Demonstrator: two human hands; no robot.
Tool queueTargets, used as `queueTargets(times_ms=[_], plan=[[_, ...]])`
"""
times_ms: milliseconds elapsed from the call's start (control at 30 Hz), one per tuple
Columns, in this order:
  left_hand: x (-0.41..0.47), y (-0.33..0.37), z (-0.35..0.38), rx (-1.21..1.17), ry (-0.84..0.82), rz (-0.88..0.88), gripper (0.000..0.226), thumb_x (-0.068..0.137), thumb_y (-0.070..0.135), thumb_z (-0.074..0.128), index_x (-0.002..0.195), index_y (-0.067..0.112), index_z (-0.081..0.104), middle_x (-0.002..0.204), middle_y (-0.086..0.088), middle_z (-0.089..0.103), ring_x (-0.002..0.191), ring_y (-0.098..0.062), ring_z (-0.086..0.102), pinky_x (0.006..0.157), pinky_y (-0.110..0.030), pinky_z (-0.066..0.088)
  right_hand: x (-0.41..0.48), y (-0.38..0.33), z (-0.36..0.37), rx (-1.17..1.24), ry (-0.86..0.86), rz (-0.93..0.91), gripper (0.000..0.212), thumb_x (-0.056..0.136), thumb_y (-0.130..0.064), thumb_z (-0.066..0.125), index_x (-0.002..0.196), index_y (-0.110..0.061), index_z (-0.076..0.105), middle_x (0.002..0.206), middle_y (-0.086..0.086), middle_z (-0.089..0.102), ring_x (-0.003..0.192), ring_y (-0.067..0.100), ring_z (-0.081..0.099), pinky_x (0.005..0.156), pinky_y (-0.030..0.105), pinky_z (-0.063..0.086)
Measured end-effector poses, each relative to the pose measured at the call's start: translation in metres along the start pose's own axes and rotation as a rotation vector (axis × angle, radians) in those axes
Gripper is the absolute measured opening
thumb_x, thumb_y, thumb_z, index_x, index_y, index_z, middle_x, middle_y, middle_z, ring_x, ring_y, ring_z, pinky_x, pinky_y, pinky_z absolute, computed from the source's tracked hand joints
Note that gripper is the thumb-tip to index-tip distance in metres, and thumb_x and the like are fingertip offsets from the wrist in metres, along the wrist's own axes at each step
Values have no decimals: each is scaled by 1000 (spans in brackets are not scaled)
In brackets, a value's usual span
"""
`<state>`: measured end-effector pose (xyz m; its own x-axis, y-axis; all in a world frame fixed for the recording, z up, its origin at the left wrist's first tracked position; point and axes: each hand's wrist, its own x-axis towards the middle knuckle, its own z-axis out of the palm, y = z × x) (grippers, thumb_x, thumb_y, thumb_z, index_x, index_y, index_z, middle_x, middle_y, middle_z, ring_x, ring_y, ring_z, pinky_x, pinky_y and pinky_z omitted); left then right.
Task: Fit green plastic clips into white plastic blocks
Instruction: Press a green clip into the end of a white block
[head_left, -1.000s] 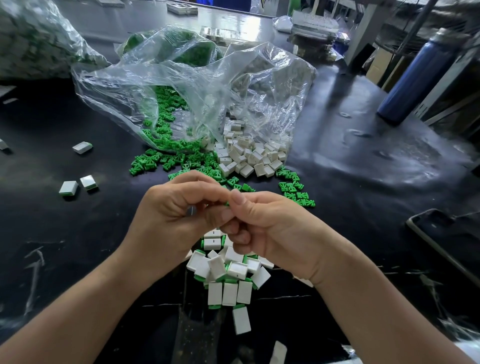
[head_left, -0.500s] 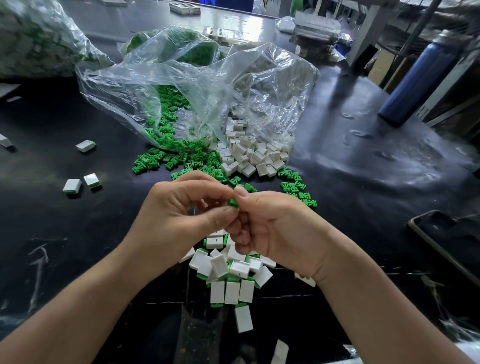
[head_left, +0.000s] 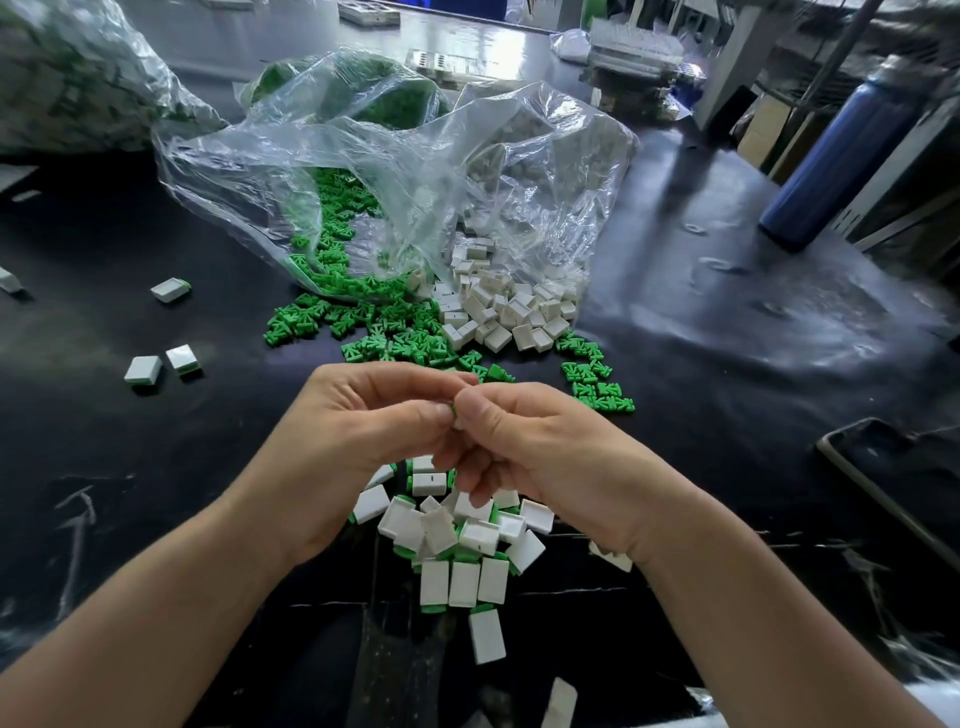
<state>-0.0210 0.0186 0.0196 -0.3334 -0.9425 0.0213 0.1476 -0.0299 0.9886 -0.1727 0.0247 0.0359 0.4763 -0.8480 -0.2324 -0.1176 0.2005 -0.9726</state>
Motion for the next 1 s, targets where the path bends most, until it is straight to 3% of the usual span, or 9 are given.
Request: queueTargets(times_ms=[167,333,500,1000], plan=[[-2,4,3,0,-61,60,18,68,4,62,81,2,73,78,-34,62,60,-29,65,60,-29,55,0,0,2,-170,56,-20,26,100,-13,33,84,-5,52,67,-2,46,56,7,42,54,19,37],[-1,2,7,-42,12,75,17,65,2,59,72,5,75,80,-27,67,64,-33,67,58,-27,55,1,6,5,-178,121,-37,29,100,-15,34,97,6,54,64,-3,39,58,10,34,55,22,32],[-2,1,10,-75,48,92,24,66,1,56,68,12,76,76,-17,71,63,-24,67,56,-23,54,3,8,8,-143,130,-63,32,100,-18,34,119,-8,58,62,-8,40,58,7,33,55,20,30],[-2,-3,17,-149,141,64,22,61,0,54,62,8,74,70,-11,70,59,-21,65,50,-23,52,6,11,10,-97,140,-81,34,100,-15,32,122,-8,58,69,-15,50,55,-3,44,54,11,32]])
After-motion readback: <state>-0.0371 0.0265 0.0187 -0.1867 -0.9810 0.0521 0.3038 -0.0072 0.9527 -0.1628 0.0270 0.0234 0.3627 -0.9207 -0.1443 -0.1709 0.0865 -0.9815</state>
